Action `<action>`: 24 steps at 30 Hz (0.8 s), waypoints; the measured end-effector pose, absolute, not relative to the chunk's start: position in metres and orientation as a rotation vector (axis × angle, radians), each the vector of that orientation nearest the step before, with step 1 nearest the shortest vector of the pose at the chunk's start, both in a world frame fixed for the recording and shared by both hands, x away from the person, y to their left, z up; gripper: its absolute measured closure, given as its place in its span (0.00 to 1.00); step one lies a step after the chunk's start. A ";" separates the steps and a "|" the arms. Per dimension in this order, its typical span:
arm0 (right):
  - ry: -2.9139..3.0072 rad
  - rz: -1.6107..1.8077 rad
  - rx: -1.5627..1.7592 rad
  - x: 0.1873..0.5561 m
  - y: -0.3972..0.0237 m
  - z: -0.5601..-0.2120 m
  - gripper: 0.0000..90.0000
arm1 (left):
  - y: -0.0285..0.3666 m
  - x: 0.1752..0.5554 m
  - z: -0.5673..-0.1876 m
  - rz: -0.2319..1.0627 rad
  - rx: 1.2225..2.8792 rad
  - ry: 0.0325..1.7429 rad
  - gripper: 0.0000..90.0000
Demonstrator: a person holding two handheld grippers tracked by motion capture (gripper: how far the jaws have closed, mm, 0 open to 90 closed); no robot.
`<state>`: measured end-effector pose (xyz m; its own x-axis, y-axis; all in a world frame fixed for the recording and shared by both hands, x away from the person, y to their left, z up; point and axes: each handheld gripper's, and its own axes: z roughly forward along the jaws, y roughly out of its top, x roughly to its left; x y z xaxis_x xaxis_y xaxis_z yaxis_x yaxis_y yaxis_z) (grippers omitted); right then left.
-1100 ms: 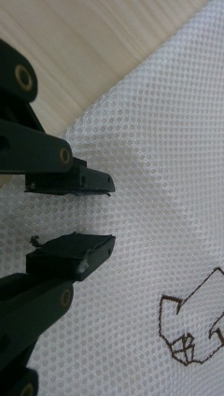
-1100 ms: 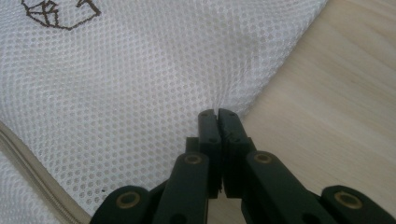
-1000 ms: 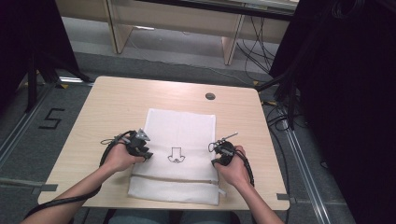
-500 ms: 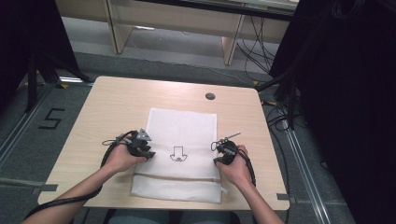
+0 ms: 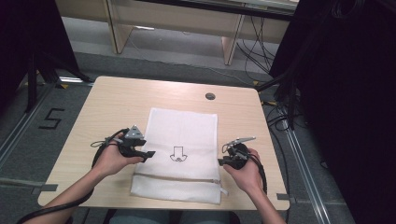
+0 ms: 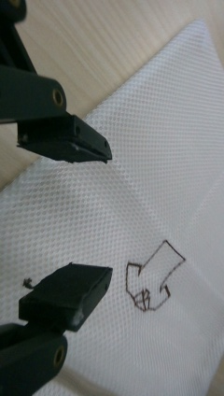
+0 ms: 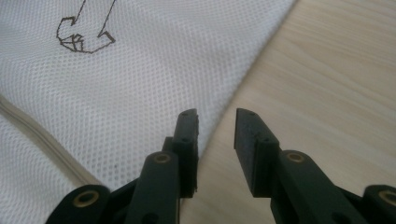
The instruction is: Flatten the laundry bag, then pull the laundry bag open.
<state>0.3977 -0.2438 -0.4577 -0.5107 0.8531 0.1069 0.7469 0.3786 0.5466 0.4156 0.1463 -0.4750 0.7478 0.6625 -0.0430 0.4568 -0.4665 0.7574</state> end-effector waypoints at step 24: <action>2.406 0.891 1.500 0.373 -0.274 -0.452 0.90 | 0.125 0.382 -0.478 0.282 2.062 0.748 0.38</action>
<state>0.3725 -0.2737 -0.4524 -0.4799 0.8620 0.1633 0.7605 0.3159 0.5673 0.3824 0.1248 -0.4775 0.7911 0.6063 -0.0814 0.4018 -0.4146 0.8165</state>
